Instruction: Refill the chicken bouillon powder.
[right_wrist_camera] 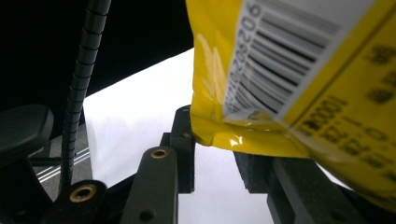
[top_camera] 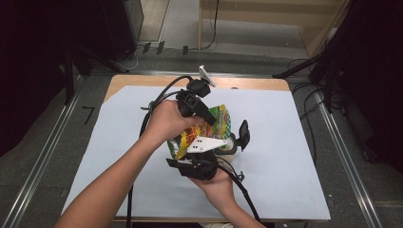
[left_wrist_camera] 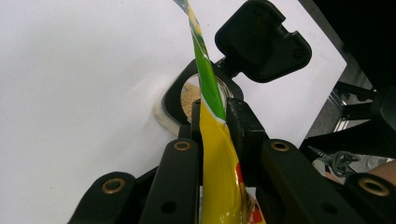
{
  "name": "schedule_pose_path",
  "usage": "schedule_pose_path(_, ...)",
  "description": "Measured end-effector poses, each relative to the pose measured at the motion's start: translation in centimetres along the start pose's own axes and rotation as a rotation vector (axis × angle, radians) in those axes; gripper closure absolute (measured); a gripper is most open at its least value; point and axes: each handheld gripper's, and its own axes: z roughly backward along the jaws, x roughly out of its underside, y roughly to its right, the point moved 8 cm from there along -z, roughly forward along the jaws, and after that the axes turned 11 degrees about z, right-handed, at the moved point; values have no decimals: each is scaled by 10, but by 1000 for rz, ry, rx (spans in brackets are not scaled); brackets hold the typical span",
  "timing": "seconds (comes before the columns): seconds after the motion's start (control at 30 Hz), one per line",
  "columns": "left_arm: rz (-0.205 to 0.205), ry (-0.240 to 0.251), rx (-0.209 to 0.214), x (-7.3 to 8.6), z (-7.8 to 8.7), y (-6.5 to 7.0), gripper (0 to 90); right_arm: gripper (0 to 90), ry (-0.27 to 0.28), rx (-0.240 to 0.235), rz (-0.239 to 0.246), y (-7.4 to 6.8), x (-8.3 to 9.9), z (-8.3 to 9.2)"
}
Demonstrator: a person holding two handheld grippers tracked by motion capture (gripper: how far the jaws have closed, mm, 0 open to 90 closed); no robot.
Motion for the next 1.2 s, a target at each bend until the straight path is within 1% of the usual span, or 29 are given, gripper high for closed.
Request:
schedule_pose_path(0.07, 2, 1, 2, 0, 0, 0, 822, 719, 2, -1, 0, 0, 0, 0)
schedule_pose_path(0.1, 4, 2, 9, -1, 0, 0, 822, 719, 3, 0, 1, 0, -1, 0)
schedule_pose_path(0.37, 10, 1, 13, -2, 1, 1, 819, 717, 9, 2, 2, 0, -2, 2)
schedule_pose_path(0.5, 2, -6, 1, -1, 0, 0, 818, 717, 8, -6, -6, -1, -2, 1)
schedule_pose_path(0.67, -4, -21, -4, 0, -3, 1, 818, 717, 6, -10, -14, -1, 1, -1)
schedule_pose_path(0.87, -4, -19, -2, 0, -3, 1, 818, 718, 4, -8, -12, -1, 2, -1)
schedule_pose_path(0.97, -1, -6, 3, 0, -2, 2, 818, 717, 8, -6, -13, -1, 1, 0)
schedule_pose_path(1.2, -5, -7, 4, 0, -1, 3, 821, 715, 4, -9, -8, -2, 2, -2)
